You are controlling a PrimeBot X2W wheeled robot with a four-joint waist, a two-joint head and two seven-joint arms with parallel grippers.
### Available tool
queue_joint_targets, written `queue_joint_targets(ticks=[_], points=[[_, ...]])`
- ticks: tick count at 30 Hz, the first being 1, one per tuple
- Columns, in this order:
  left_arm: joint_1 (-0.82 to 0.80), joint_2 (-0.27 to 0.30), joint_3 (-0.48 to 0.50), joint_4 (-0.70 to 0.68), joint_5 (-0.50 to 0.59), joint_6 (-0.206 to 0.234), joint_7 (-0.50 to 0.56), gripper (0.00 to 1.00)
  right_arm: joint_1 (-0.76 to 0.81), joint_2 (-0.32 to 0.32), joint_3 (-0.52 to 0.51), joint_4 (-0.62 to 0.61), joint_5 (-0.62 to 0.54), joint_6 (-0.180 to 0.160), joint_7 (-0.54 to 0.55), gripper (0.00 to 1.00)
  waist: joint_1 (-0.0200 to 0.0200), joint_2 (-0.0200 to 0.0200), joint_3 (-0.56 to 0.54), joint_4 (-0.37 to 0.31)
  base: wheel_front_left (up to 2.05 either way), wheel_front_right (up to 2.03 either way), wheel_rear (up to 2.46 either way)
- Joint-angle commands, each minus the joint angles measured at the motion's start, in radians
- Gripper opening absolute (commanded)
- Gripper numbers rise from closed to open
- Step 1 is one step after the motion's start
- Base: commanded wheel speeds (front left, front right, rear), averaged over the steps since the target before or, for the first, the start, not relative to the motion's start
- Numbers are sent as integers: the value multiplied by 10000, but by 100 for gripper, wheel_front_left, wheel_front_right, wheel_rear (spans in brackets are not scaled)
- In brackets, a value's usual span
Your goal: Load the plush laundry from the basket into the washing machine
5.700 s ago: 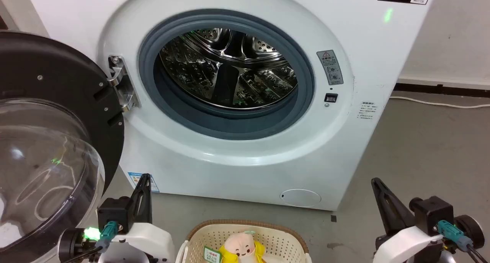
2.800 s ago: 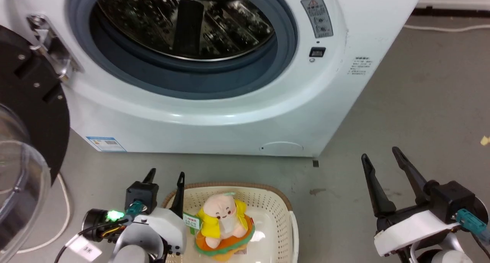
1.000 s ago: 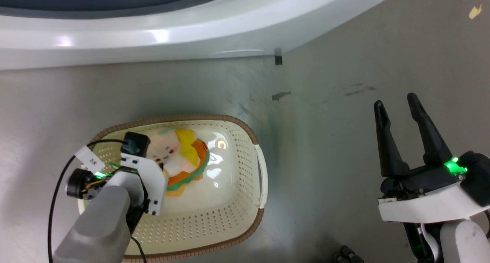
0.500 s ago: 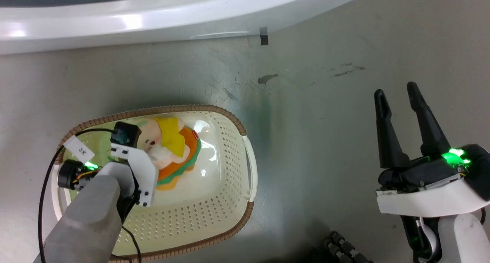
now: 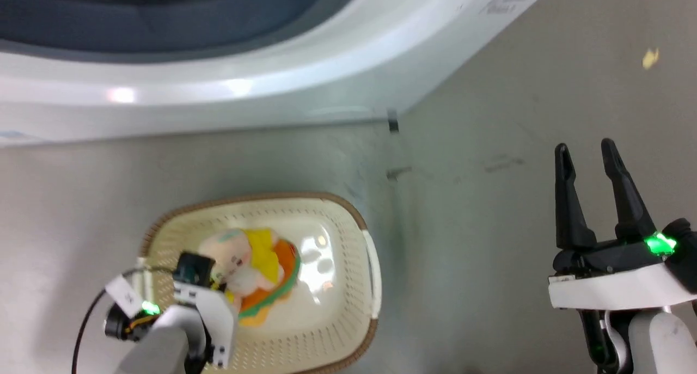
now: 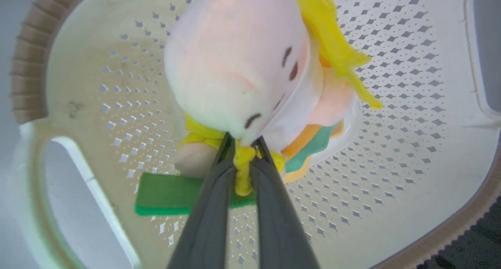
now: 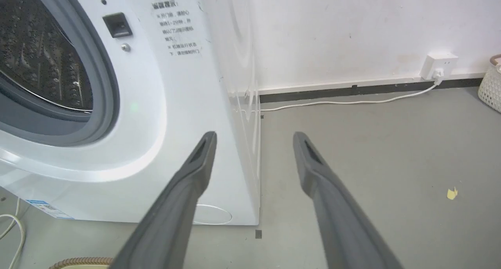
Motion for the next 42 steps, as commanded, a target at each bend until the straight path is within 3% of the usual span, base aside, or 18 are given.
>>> queue_joint_targets(ticks=[1,7,15,20,24,33,37,42], points=[[72,12,-204,217,-39,-75,-275,0,106,1,-32,24,-37,-9,-100,100,0,-1,-973,478,0,0,0],[846,-164,-81,-550,-89,224,-1086,0,672,1,-213,170,-450,-9,-134,100,0,-1,-2483,1057,0,0,0],[2619,166,2337,-5579,583,1158,-1101,0,1330,1,-332,188,-733,-9,-134,100,0,-1,-3503,1566,0,0,0],[3665,-142,3849,-8265,1566,1356,-1102,0,1575,1,-219,240,-805,-9,-134,100,0,-1,-3842,1567,0,0,0],[4053,-492,4757,-9642,2199,1200,-1102,0,1650,1,-77,185,-763,-9,-134,100,0,-1,-3793,1391,0,0,0],[2214,-571,6157,-10122,2659,682,-1103,0,1286,1,108,-48,-517,-9,-134,100,0,-1,-2423,646,0,0,0],[553,-106,6243,-9331,2822,499,-862,0,1017,1,56,-153,-282,-9,-134,100,0,-1,-1552,267,0,0,0],[-1885,591,6350,-8243,2669,218,422,0,573,1,69,-241,52,-9,-134,100,0,-1,-350,-268,0,0,0]])
